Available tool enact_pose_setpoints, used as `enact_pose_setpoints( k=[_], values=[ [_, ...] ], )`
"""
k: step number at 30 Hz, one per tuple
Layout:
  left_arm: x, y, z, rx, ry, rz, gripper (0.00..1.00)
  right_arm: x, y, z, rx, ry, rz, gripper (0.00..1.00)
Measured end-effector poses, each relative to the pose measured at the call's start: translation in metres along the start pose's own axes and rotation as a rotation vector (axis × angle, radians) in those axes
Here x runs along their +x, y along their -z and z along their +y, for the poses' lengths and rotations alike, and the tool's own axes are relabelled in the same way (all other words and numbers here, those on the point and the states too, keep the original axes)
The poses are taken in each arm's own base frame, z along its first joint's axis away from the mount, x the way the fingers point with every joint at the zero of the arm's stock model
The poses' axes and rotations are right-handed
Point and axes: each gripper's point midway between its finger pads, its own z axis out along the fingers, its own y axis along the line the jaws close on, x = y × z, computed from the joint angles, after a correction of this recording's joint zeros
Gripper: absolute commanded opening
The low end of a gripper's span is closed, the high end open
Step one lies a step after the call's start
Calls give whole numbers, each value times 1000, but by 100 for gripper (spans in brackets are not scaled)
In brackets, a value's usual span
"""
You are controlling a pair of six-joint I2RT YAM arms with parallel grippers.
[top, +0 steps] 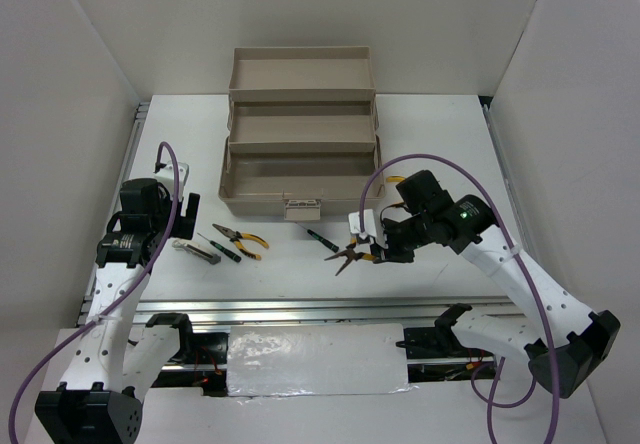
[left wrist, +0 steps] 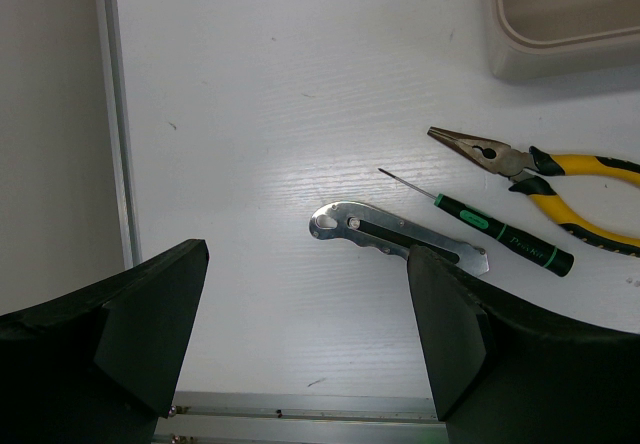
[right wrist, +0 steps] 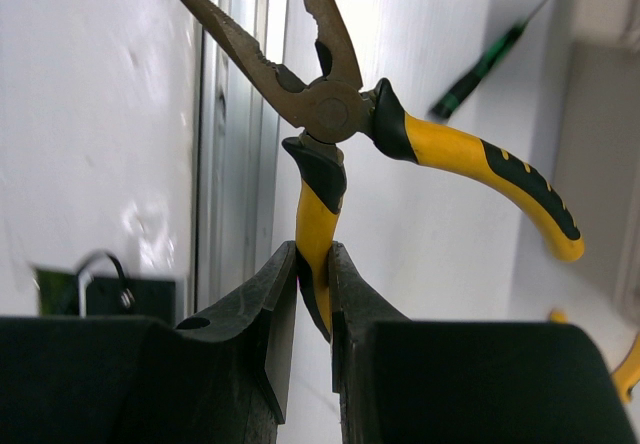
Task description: Sort the tools into containers
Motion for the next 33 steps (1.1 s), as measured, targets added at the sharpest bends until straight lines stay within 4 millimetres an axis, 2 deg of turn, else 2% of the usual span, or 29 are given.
enact_pose_setpoints(
  k=[3,5,8,11,14,18,23,27,28,29,31,32,33],
  values=[
    [0,0,0,0,0,1,94,-49,15,-4,21,-51,-117,0],
    [0,0,0,0,0,1,95,-77,22,-14,24,-101,-180,0],
    [0,0,0,0,0,1,96,-107,20,-39,3,-185,-217,0],
    [0,0,0,0,0,1,96,-121,3,-70,-33,-257,-211,0],
    [0,0,0,0,0,1,96,-121,-21,-103,-71,-334,-174,0],
    [0,0,0,0,-2,0,99,-98,-47,-145,-59,-419,-117,0],
    [1,1,-1,3,-4,-2,99,-65,-60,-184,6,-489,-46,0],
    [-1,3,-4,23,-6,-22,99,-41,-65,-201,67,-511,20,2],
    [-2,4,-5,29,-7,-26,99,-36,-66,-204,80,-513,37,8],
    [-3,5,-6,36,-10,-34,99,-32,-68,-207,94,-511,53,24],
    [-5,7,-8,47,-21,-47,99,-25,-71,-214,123,-507,80,37],
    [-5,7,-8,52,-24,-51,99,-21,-73,-217,135,-506,89,50],
    [-6,8,-9,57,-25,-54,99,-20,-73,-220,150,-505,95,58]
  ],
)
